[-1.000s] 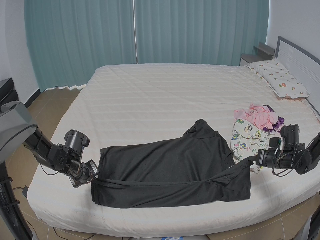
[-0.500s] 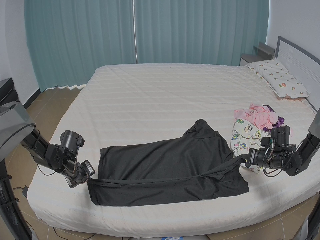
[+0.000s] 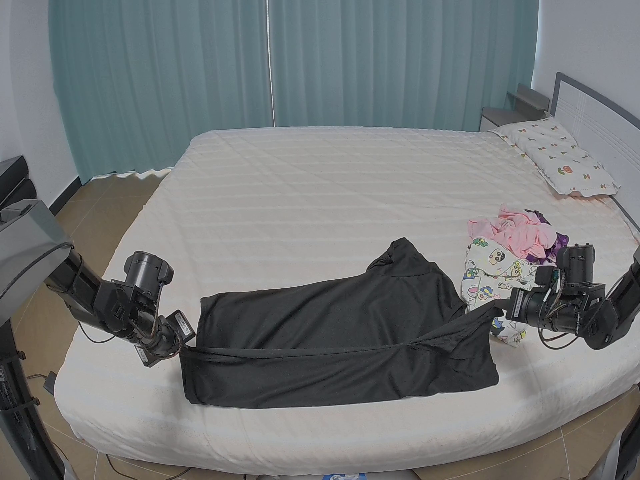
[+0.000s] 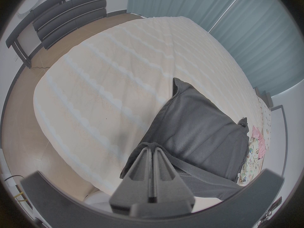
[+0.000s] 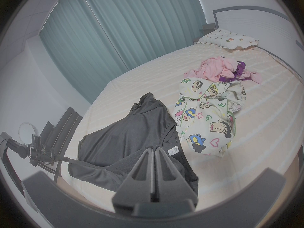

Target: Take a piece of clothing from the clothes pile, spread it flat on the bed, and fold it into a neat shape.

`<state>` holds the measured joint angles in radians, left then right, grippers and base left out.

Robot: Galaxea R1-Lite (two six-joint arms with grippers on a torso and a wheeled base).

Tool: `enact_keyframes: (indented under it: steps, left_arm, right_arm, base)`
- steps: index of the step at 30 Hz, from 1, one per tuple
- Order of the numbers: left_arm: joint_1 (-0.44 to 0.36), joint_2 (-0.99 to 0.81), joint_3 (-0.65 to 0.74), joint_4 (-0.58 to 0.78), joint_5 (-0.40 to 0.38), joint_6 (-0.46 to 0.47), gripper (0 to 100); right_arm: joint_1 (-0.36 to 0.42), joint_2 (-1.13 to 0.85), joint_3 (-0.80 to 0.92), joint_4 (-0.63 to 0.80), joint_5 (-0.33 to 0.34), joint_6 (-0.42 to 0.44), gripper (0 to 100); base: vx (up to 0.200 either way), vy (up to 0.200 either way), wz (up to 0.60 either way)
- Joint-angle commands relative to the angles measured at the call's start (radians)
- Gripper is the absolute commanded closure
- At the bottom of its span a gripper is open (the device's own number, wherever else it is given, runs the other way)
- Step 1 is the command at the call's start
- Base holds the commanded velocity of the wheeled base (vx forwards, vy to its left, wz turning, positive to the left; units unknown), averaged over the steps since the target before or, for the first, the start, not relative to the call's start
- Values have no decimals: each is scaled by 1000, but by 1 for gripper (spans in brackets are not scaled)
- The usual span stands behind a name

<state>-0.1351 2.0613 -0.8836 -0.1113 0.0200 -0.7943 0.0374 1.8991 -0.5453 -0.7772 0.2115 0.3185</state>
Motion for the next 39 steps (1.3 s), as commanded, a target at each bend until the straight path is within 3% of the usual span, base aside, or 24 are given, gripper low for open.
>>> enact_keyframes:
  steps: [1,6,11,18,27,31,39]
  left_arm:
    - [-1,-56,40,2,0,0,100]
    - [-15,-127,91,2,0,1,100]
    - [-24,-225,180,10,0,35,100]
    - [-58,-288,265,30,1,69,100]
    - [-61,-184,180,27,9,87,100]
    - [-58,-86,101,24,15,87,100]
    - [-55,48,-23,18,78,82,100]
  right_arm:
    - [-24,-135,79,3,3,-3,100]
    - [-51,-256,153,12,11,-4,100]
    - [-59,-397,225,110,11,-13,100]
    - [-50,-528,234,360,12,-53,100]
    - [-54,-368,140,368,11,-73,100]
    - [-45,-209,50,360,3,-73,100]
    - [-28,-20,-47,239,0,-67,100]
  base:
    - [0,0,0]
    - [0,0,0]
    - [0,0,0]
    - [0,0,0]
    - [0,0,0]
    - [0,0,0]
    - [0,0,0]
